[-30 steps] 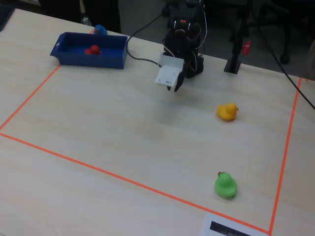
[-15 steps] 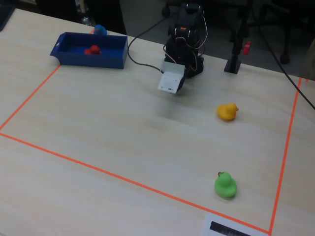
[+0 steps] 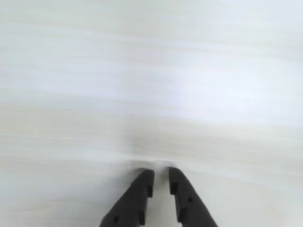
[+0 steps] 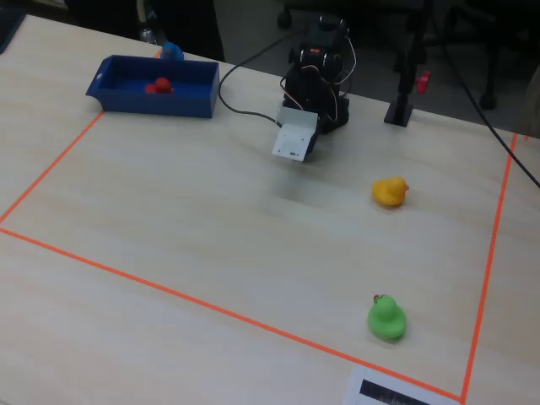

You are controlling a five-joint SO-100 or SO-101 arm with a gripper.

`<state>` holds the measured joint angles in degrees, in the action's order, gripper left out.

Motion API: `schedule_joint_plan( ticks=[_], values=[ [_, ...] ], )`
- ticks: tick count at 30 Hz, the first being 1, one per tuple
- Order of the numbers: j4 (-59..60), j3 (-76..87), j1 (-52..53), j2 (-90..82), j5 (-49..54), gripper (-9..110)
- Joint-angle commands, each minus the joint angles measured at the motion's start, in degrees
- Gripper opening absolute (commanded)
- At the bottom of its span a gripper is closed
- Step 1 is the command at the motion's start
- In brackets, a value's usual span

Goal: Grasp red duck and put it into box.

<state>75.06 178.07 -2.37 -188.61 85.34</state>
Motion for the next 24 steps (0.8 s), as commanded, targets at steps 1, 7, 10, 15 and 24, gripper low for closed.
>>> schedule_joint_plan(
  ticks=[1, 7, 10, 15, 24],
  values=[
    [1.41, 0.09, 1.41, -1.05, 0.26, 0],
    [1.41, 0.09, 1.49, -1.14, 0.26, 5],
    [1.41, 0.09, 1.49, -1.14, 0.26, 6],
    [1.41, 0.09, 1.49, -1.14, 0.26, 6],
    [1.41, 0.18, 1.49, -1.14, 0.26, 6]
  ],
)
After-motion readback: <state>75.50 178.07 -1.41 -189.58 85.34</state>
